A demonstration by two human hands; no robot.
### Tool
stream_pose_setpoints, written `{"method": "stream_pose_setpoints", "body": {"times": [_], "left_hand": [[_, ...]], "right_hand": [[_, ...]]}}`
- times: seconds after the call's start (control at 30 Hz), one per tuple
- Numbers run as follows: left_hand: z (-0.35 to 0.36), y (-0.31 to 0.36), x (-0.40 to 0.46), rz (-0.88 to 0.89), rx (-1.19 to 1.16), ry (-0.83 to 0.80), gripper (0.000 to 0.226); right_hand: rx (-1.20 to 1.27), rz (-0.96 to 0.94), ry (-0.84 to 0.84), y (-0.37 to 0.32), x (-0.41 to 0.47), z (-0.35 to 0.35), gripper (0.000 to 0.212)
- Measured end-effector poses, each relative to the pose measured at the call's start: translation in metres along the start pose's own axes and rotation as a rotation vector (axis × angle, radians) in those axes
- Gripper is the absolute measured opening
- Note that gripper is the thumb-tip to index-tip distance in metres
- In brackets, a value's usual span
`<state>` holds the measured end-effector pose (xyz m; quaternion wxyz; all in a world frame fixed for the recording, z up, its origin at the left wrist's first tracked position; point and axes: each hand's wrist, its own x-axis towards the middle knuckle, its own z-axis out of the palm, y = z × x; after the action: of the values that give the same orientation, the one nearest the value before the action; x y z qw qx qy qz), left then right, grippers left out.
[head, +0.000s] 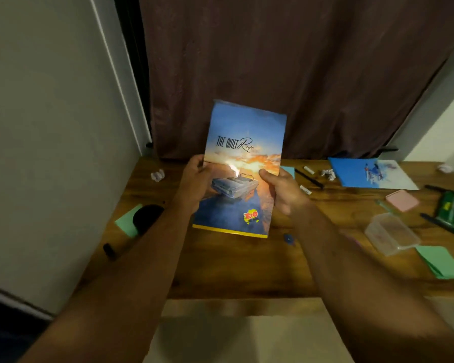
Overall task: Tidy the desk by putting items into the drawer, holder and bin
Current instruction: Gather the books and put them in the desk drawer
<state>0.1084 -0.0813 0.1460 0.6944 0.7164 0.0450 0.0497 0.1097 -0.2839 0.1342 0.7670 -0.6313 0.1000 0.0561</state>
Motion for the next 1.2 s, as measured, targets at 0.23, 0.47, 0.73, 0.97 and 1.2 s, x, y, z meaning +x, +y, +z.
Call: {"method": "stream_pose_setpoints", "body": {"times": [0.23,0.47,0.73,0.97,1.2], "left_hand": [[0.069,0.039,0.012,0.049,0.027,-0.12,0.034],[0.16,0.037,-0.001,0.139,0.092,-0.145,0.031],[0.276,0.029,-0.023,0.067,0.122,-0.201,0.035],[0.379,0.017,-0.046,-0.009,0.081,-0.249,0.036],[0.443,0.009,-0.035,-0.045,0.08,-0.314,0.034]], "right_hand": [[-0.07,-0.151,0.135,-0.05,-0.009,-0.055,0.035],[-0.188,-0.203,0.276,-0.056,-0.019,-0.136,0.008],[-0.082,-0.141,0.267,-0.067,-0.033,-0.254,0.016],[-0.113,-0.097,0.368,-0.079,-0.052,-0.351,0.016],[-0.037,-0.053,0.435,-0.081,-0.037,-0.41,0.026]]}}
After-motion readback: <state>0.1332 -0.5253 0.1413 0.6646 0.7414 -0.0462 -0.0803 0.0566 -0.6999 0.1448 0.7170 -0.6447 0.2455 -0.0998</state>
